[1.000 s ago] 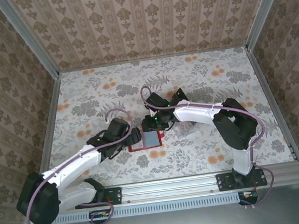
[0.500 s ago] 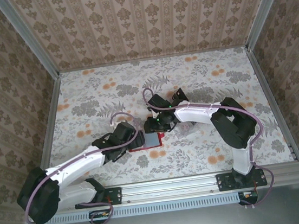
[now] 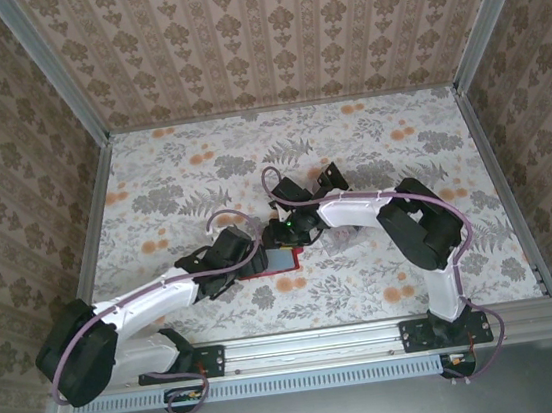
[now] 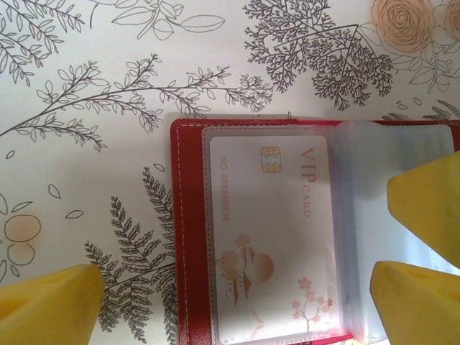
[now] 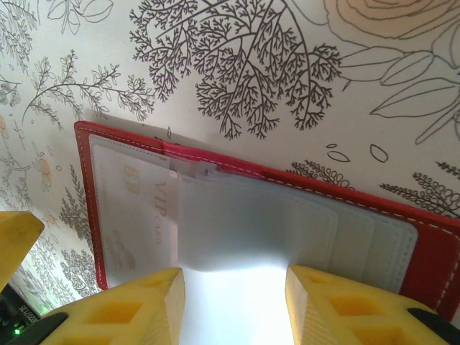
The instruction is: Put the credit cards into the card holder
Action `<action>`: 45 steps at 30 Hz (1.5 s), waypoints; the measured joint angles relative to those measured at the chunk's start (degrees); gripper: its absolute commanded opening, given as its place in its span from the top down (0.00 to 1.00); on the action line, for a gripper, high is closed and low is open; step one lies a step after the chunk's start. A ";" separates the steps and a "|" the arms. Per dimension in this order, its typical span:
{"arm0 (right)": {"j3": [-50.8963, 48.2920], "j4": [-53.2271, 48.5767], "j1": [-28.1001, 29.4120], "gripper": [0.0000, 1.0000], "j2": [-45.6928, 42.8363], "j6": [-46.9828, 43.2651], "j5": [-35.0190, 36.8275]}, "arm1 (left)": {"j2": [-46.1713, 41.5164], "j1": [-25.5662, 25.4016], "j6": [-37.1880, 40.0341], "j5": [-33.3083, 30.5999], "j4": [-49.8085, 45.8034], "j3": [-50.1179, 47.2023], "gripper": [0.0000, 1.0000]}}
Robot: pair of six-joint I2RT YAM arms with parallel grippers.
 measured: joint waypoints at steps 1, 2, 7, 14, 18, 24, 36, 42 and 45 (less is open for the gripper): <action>0.00 0.11 0.07 0.57 0.04 0.26 -0.09 | 0.00 0.00 0.00 0.00 0.22 -0.04 0.02; 0.02 0.22 0.11 0.57 0.17 0.48 -0.35 | 0.00 -0.02 0.02 0.00 0.52 -0.11 0.03; 0.55 0.57 0.22 0.57 0.98 1.14 -1.01 | -0.02 -0.11 0.04 -0.22 1.22 -0.39 0.03; 1.18 0.52 0.20 0.57 1.68 2.21 -1.49 | -0.04 -0.90 0.35 -1.77 2.45 -0.94 0.03; 1.55 0.33 0.07 0.57 1.99 2.45 -1.90 | -0.02 -1.22 0.92 -2.62 3.34 -1.25 0.03; 1.57 0.28 -0.24 0.57 2.21 2.67 -2.34 | 0.72 -2.01 1.33 -3.80 4.59 -1.33 0.03; 1.84 1.77 0.02 0.57 2.45 3.72 -2.73 | -3.72 -7.02 -0.04 -7.63 2.99 -2.80 0.03; 1.90 2.78 0.59 0.57 2.69 4.09 -2.78 | -10.05 -7.48 -0.44 -6.36 1.95 -5.60 0.03; 1.90 2.86 0.59 0.57 2.69 4.09 -2.78 | -10.19 -7.48 -0.42 -5.07 2.08 -6.34 0.03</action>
